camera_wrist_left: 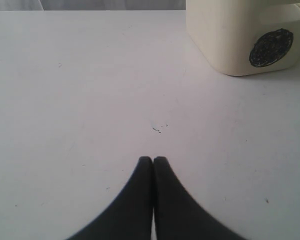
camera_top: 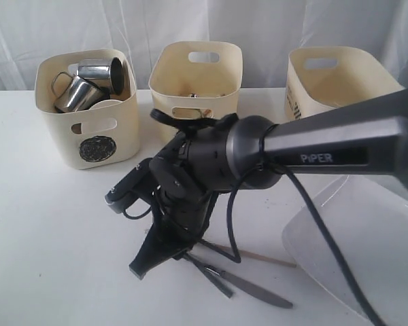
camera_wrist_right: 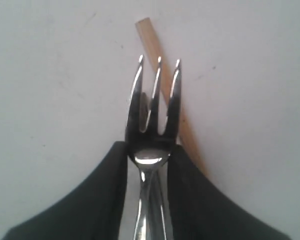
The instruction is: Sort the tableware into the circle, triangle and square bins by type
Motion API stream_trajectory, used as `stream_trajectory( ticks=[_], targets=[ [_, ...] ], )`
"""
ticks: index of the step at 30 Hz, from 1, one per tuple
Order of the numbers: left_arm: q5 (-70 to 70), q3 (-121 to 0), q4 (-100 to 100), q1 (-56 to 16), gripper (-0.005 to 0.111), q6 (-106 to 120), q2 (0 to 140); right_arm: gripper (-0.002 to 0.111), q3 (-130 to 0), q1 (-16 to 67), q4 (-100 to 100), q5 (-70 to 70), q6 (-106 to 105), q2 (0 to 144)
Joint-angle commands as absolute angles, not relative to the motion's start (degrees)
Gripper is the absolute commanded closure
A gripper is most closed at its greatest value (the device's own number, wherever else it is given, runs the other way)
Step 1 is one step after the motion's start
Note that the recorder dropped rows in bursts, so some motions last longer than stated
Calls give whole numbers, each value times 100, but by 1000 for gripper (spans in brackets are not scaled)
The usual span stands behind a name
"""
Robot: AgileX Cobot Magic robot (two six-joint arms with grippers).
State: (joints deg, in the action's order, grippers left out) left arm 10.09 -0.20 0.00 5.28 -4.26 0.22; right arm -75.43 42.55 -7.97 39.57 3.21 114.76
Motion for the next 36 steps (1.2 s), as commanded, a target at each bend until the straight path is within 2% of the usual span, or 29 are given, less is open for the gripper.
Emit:
stream_trajectory(
  ticks=[1, 10, 22, 29, 33, 36],
  targets=[
    [982, 0, 0, 487, 107, -451, 0, 108, -7556, 4227, -861, 3936, 343, 10893],
    [982, 0, 0, 487, 107, -451, 0, 108, -7556, 4107, -1082, 3044, 407, 9961],
    [982, 0, 0, 487, 107, -451, 0, 108, -7556, 3148, -1049, 2152, 817, 9841],
    [982, 0, 0, 487, 107, -451, 0, 108, -7556, 2437, -1038, 416, 1963, 9863],
    [982, 0, 0, 487, 107, -451, 0, 108, -7556, 2059, -960, -1143, 2530, 10048],
    [982, 0, 0, 487, 107, -451, 0, 108, -7556, 1827, -103, -2565, 2638, 10340]
  ],
)
